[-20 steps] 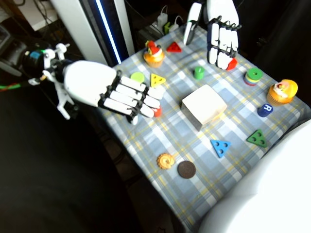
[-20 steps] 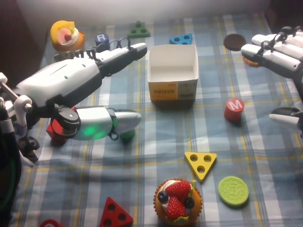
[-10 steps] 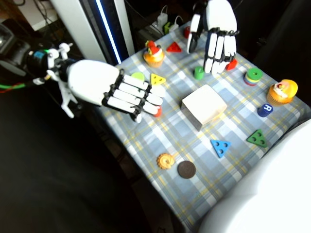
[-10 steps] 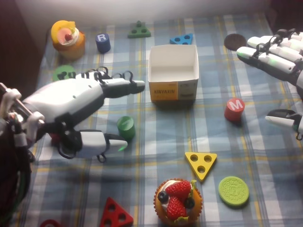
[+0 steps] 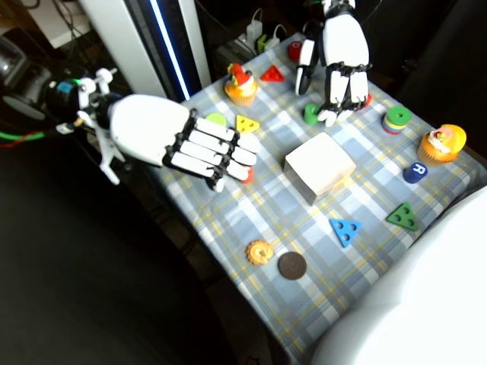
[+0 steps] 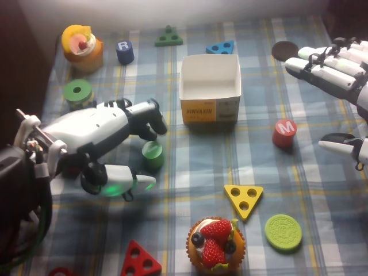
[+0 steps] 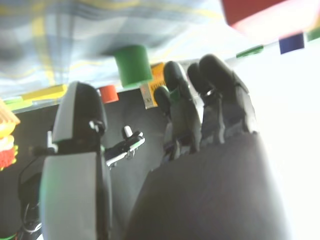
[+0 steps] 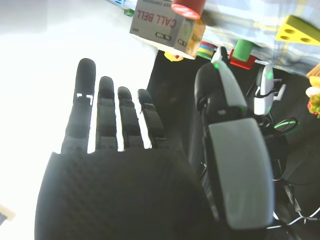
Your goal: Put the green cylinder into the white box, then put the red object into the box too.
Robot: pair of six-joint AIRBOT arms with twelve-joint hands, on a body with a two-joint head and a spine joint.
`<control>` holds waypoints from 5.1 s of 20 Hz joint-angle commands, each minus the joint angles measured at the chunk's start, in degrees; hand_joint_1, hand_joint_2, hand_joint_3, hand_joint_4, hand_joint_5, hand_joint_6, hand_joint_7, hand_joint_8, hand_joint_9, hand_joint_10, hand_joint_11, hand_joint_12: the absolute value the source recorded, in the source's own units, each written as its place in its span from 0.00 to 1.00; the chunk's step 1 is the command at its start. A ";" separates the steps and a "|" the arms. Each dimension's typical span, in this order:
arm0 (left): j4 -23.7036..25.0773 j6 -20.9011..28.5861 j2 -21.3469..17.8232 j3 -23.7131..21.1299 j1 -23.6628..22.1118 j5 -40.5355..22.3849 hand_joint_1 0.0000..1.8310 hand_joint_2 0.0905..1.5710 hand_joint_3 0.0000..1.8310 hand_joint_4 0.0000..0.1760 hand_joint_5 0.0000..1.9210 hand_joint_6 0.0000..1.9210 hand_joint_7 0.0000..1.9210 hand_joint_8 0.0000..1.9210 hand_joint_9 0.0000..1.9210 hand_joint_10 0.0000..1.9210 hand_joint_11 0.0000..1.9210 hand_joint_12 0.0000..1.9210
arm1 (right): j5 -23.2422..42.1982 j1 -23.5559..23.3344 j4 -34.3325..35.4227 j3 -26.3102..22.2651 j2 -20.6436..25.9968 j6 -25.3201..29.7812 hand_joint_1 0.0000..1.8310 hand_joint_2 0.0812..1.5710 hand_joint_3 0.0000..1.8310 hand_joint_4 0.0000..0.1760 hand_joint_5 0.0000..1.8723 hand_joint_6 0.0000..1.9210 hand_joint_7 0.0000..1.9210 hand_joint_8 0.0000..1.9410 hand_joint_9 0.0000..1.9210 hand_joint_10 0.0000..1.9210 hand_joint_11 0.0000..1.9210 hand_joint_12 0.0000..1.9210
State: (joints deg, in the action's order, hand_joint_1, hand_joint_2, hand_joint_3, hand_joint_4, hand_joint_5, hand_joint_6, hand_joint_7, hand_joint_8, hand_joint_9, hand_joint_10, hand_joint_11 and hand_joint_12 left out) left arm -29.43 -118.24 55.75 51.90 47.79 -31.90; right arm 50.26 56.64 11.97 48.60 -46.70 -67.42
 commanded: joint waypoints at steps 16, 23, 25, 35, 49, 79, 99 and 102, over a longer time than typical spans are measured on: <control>6.82 0.14 -2.13 -2.45 -7.10 -16.12 0.66 0.76 0.00 0.00 0.38 0.61 0.44 0.76 0.25 0.89 0.03 1.00 | 8.84 -0.09 0.30 0.21 0.00 0.91 0.32 0.84 0.00 0.00 0.00 0.00 0.00 0.00 0.00 0.09 0.00 0.49; 5.61 0.14 7.10 9.33 -20.78 -5.97 0.66 0.75 0.00 0.00 0.41 0.56 0.45 0.75 0.25 0.86 0.01 1.00 | 9.00 -0.01 0.27 0.21 -0.01 1.00 0.32 0.84 0.00 0.00 0.00 0.00 0.00 0.00 0.00 0.03 0.00 0.21; 2.39 0.14 11.50 15.11 -23.18 -1.90 0.66 0.75 0.00 0.00 0.42 0.58 0.45 0.71 0.29 0.76 0.11 1.00 | 8.97 0.03 0.09 0.23 -0.03 1.01 0.32 0.83 0.00 0.00 0.00 0.00 0.00 0.00 0.00 0.05 0.00 0.35; -3.67 0.35 15.69 20.47 -22.20 1.04 0.05 0.74 0.00 0.48 0.00 0.01 0.02 0.01 0.00 0.01 0.00 0.22 | 8.71 0.02 -0.46 1.05 -0.70 2.54 0.32 0.81 0.00 0.00 0.00 0.00 0.01 0.00 0.00 0.12 0.00 0.69; 10.26 33.71 -1.85 4.19 -5.99 -30.11 0.07 0.87 0.00 0.10 0.08 0.01 0.07 0.01 0.03 0.01 0.00 0.09 | -1.97 -3.55 -3.31 8.48 -7.17 9.90 0.43 0.77 0.00 0.00 0.14 0.09 0.20 0.05 0.01 0.47 0.00 0.79; 10.83 33.72 -7.25 -2.10 0.84 -40.60 0.07 0.87 0.00 0.48 0.09 0.01 0.03 0.00 0.00 0.00 0.00 0.00 | -6.64 -22.01 -14.70 14.12 -11.40 12.01 0.61 0.82 0.00 0.00 0.32 0.78 0.37 0.79 0.23 0.79 0.08 0.99; 10.34 34.86 -7.47 -3.15 2.96 -44.14 0.12 0.85 0.00 0.71 0.04 0.00 0.03 0.00 0.01 0.01 0.01 0.00 | 2.04 -22.37 -14.42 8.83 -6.35 11.97 0.20 0.77 0.01 0.64 0.00 0.00 0.00 0.00 0.00 0.00 0.02 0.01; 10.19 39.34 -7.72 -2.56 4.22 -45.90 0.15 0.83 0.00 0.78 0.01 0.00 0.04 0.00 0.07 0.02 0.00 0.45 | 11.63 -15.98 -10.36 5.22 -2.32 10.95 0.16 0.78 0.01 0.59 0.00 0.00 0.00 0.00 0.00 0.00 0.00 0.00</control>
State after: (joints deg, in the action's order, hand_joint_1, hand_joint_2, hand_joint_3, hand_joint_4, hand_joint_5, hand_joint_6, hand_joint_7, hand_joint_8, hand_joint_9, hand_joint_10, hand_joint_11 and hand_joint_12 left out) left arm -20.16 -78.50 48.36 49.39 52.69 -70.41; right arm 52.86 42.72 1.41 53.25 -48.62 -56.47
